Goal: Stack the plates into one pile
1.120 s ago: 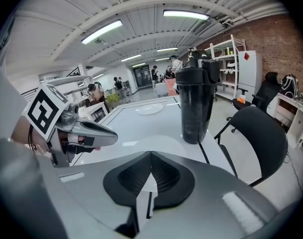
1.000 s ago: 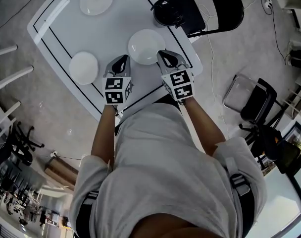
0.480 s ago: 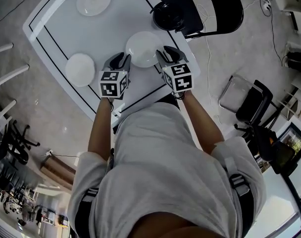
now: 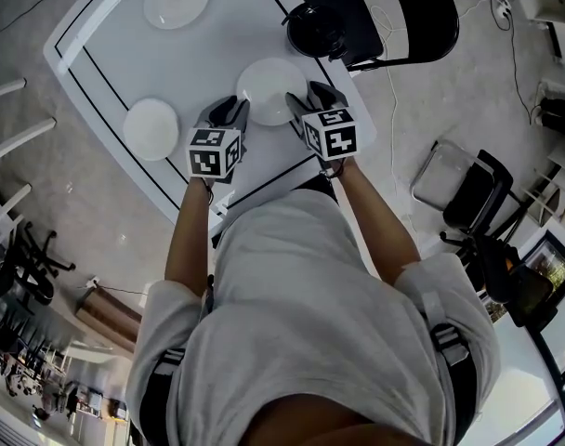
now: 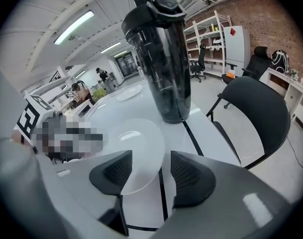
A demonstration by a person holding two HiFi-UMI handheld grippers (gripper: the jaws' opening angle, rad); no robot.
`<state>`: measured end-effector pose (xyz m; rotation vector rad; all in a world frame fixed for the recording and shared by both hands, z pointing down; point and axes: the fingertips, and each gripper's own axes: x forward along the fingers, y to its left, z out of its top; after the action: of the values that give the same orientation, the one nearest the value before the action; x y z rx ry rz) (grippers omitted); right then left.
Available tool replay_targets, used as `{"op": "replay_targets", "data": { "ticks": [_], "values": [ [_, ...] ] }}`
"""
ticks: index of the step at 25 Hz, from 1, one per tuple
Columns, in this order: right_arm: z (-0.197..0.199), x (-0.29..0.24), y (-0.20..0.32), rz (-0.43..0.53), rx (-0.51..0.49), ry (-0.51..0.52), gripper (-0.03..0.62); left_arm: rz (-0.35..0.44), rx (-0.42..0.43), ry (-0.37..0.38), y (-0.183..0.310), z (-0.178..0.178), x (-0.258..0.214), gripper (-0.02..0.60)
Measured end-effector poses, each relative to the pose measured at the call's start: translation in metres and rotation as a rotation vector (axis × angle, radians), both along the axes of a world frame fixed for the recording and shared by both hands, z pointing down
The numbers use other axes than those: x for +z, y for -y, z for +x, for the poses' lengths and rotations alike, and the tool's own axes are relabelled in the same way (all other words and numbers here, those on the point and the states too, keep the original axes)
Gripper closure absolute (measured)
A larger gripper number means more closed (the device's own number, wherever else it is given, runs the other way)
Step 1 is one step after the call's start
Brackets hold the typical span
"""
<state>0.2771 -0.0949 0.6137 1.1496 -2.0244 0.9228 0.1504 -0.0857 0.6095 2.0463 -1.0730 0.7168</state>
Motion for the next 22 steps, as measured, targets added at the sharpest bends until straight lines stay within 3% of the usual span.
{"op": "replay_targets", "data": {
  "ticks": [1, 6, 10, 22],
  "values": [
    [-0.001, 0.000, 0.000, 0.003, -0.002, -0.004, 0.345, -0.004, -0.005, -0.006, 0.000, 0.000, 0.000, 0.485],
    [0.000, 0.001, -0.004, 0.011, -0.006, -0.032, 0.473, -0.031, -0.066, -0.049, -0.001, -0.003, -0.001, 0.474],
    [-0.002, -0.003, -0.007, 0.041, 0.007, -0.019, 0.487, -0.077, -0.096, -0.084, -0.008, -0.007, 0.001, 0.474],
    [-0.020, -0.020, -0.013, 0.105, 0.010, -0.033, 0.519, -0.088, -0.073, -0.042, -0.033, -0.024, -0.002, 0.476]
  ]
}}
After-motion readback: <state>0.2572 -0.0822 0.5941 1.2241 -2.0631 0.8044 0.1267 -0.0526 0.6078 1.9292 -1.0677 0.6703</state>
